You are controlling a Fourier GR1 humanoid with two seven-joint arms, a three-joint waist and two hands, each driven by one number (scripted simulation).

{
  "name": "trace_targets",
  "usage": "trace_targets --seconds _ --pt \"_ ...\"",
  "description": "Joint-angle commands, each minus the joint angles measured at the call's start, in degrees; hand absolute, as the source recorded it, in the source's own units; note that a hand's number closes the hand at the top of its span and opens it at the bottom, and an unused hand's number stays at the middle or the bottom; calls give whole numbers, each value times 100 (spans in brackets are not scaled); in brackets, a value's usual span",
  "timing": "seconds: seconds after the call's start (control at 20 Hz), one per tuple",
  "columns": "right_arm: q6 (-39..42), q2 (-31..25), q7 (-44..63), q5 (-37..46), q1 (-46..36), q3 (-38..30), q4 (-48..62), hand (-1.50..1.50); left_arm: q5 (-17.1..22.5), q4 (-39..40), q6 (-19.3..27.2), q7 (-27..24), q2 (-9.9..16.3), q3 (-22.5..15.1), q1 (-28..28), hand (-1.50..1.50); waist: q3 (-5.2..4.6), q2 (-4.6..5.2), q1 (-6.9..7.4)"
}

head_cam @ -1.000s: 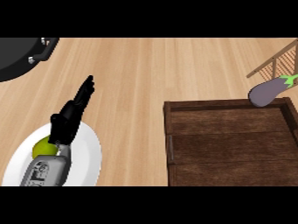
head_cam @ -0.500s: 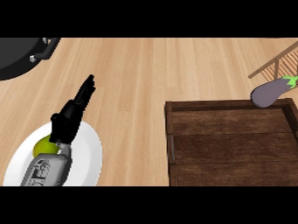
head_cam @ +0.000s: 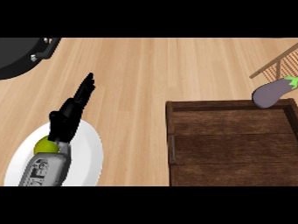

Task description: Pick the sweet potato from the tray and place it in the tiered shelf

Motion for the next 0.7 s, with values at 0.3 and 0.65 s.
trace_targets --seconds 0.3,0.65 --pt "-1285 -302 92 706 -29 277 887 -150 -5 -41 -102 166 77 -5 -144 0 5 52 109" --pt "-1087 -367 39 554 -104 46 1343 -150 -57 66 -33 -174 -100 -126 112 0 12 51 78"
